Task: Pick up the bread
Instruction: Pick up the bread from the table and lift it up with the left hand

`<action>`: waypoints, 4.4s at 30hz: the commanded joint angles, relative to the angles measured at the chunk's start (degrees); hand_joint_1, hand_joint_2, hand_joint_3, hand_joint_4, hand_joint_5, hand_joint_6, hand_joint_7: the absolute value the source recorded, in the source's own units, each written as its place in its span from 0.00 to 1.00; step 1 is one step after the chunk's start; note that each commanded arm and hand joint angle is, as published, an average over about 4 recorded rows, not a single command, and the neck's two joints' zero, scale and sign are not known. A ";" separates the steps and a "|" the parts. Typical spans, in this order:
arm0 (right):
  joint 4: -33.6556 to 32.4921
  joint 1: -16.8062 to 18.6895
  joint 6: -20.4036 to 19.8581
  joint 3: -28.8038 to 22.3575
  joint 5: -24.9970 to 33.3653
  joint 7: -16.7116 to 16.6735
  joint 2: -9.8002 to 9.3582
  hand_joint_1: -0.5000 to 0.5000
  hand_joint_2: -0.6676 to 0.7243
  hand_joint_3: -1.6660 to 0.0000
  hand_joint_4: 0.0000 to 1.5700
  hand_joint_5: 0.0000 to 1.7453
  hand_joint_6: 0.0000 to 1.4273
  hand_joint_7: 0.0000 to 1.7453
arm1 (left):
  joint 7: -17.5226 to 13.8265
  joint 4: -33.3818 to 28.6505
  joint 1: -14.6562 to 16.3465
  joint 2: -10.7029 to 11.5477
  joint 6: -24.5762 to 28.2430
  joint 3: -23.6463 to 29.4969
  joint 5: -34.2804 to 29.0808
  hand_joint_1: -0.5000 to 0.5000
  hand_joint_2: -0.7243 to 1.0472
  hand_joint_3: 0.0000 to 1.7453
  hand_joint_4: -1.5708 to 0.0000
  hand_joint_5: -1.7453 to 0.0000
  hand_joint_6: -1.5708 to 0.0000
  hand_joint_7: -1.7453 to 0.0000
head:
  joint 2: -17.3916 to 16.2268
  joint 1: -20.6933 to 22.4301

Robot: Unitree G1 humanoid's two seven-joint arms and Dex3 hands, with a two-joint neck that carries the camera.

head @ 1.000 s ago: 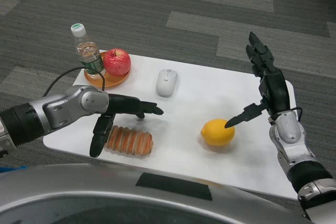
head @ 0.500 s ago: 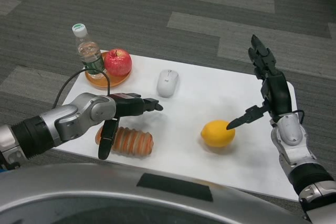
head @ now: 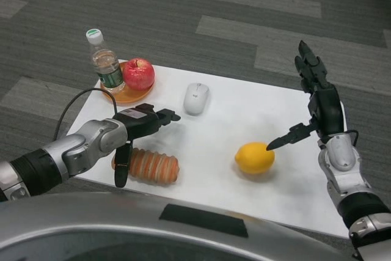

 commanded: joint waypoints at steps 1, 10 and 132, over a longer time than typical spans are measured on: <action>0.63 -1.78 -0.02 -0.89 0.11 -0.15 0.21 0.29 0.59 1.00 0.00 0.00 0.00 0.00 | 4.45 2.61 1.47 -1.31 -3.98 1.74 2.96 1.00 0.15 0.04 1.00 0.47 1.00 0.72 | 0.23 -0.12; 2.45 -3.50 -0.02 -1.14 0.11 -0.17 0.52 0.29 0.64 1.00 0.00 0.00 0.00 0.00 | 16.78 8.00 1.93 -3.20 -13.34 4.25 7.03 1.00 0.26 0.03 1.00 0.41 1.00 0.72 | 0.73 -0.43; 2.16 -3.36 -0.08 -0.96 0.11 -0.26 0.41 0.29 0.64 1.00 0.00 0.00 0.00 0.00 | 11.11 28.85 -4.81 -13.31 -24.79 17.71 0.79 0.74 1.00 0.05 0.36 0.00 0.74 0.04 | 1.68 0.92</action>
